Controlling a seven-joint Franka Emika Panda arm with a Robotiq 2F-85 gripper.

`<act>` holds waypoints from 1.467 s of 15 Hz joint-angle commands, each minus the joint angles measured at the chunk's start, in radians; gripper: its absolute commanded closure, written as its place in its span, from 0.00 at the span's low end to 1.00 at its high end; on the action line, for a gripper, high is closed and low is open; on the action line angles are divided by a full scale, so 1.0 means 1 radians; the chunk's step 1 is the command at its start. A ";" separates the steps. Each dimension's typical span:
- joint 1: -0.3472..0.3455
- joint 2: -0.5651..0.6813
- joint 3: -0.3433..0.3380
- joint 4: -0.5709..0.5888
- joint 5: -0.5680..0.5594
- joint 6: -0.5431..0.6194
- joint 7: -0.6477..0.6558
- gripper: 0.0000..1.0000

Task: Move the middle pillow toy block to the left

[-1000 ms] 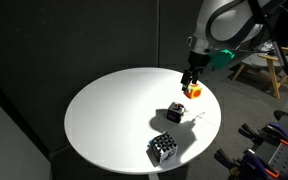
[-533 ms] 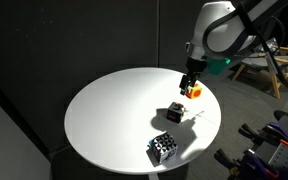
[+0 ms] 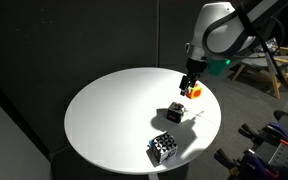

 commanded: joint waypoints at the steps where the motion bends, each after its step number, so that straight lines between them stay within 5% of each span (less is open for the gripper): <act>1: -0.006 0.047 0.007 0.033 -0.014 0.014 0.000 0.00; 22: 0.019 0.348 -0.015 0.220 -0.128 0.057 0.042 0.00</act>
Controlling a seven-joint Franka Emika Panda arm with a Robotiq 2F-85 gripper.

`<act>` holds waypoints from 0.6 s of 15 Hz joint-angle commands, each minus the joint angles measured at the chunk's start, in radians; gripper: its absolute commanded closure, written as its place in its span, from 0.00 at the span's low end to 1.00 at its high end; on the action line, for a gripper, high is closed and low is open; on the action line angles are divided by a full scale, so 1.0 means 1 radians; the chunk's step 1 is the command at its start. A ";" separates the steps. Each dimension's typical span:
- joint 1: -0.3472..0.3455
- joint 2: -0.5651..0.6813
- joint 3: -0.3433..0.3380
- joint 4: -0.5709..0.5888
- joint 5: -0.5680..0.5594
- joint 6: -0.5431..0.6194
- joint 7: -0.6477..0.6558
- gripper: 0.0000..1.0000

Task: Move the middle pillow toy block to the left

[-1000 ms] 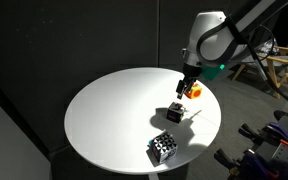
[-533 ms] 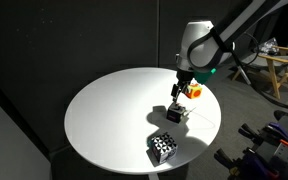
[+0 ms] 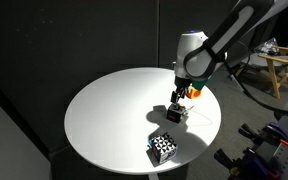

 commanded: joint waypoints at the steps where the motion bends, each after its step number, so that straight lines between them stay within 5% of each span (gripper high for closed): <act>1: 0.014 0.037 -0.008 0.024 -0.025 0.019 0.037 0.00; 9: 0.051 0.084 -0.041 0.028 -0.039 0.103 0.092 0.00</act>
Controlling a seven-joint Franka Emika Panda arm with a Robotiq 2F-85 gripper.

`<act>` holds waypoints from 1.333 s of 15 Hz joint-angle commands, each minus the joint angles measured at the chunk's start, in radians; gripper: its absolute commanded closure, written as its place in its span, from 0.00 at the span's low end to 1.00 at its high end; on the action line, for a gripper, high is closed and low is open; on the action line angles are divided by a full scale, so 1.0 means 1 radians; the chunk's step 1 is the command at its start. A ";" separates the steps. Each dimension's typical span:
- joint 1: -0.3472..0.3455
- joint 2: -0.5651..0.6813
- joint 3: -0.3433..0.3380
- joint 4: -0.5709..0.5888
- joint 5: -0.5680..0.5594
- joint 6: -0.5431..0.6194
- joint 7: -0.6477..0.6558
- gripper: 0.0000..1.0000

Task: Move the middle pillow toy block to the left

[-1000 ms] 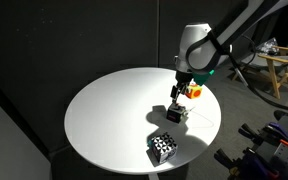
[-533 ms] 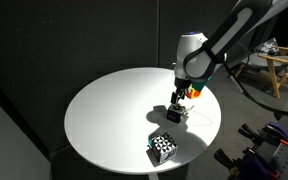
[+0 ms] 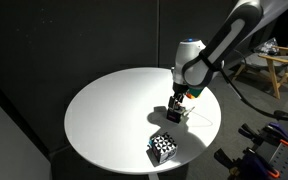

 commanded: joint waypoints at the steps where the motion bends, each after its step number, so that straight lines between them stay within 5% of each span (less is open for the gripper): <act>1: 0.029 0.021 -0.035 0.019 -0.043 0.029 0.057 0.00; 12: 0.058 0.072 -0.073 0.039 -0.071 0.012 0.102 0.00; 13: 0.056 0.073 -0.072 0.039 -0.066 0.008 0.105 0.25; 20: 0.058 0.044 -0.077 0.041 -0.008 0.001 0.239 0.59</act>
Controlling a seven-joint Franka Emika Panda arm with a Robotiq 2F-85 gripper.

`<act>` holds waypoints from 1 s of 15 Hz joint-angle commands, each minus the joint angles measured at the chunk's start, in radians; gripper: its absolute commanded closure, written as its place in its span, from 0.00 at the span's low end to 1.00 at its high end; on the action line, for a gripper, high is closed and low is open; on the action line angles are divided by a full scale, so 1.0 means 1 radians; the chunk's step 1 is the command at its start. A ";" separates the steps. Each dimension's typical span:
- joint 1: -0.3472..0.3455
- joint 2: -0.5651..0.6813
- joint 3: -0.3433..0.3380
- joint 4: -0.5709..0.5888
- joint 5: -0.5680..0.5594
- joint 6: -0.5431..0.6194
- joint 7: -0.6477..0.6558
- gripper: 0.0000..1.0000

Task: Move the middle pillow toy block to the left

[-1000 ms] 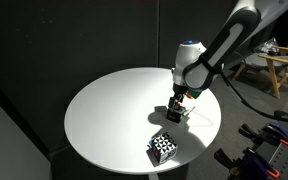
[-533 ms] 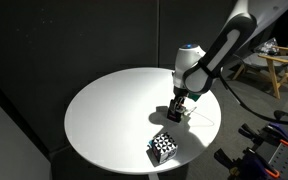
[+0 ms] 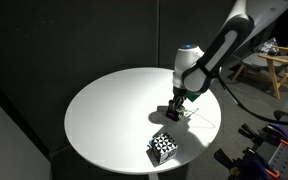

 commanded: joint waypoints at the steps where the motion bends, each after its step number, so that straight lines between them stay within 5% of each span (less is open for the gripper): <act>1: 0.009 -0.022 -0.017 0.013 0.037 -0.023 0.099 0.66; 7: -0.009 -0.056 -0.036 0.037 0.132 -0.042 0.230 0.86; 15: -0.014 -0.052 -0.121 0.118 0.197 -0.113 0.455 0.91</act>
